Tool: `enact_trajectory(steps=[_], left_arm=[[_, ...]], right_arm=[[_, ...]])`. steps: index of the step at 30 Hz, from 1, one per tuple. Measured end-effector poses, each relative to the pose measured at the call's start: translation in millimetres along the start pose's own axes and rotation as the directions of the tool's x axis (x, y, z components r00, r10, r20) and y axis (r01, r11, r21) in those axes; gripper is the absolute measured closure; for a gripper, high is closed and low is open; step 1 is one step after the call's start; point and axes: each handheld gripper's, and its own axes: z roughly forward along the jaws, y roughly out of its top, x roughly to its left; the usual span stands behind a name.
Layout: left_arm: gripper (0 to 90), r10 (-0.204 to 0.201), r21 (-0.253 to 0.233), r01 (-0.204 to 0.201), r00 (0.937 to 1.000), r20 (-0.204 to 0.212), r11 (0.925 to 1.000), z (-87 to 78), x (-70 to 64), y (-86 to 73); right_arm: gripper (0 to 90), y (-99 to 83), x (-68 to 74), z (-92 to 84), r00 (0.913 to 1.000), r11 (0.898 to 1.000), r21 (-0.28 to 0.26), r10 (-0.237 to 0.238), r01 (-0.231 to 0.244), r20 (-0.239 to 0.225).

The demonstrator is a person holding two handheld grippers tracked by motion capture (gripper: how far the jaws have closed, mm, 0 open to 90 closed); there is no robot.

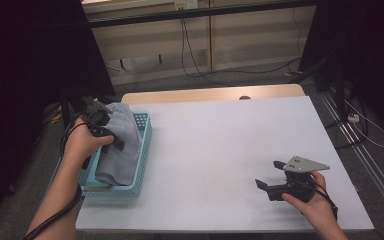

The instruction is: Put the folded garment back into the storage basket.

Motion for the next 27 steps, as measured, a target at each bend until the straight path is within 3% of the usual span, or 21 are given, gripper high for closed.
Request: enact_trajectory(steps=[6,27], left_arm=[[72.6,0.001,0.018,-0.002,1.0000,0.009,0.9998,5.6,-0.1,-1.2],[72.5,-0.005,0.008,0.004,0.9998,0.021,1.0000,11.3,-0.1,-5.1]], right_arm=[[9.5,0.0,0.3,0.3,1.0000,1.000,0.000,0.001,-0.001,-0.001],[9.5,0.3,-0.2,-0.7,1.0000,1.000,-0.003,0.000,0.000,0.002]])
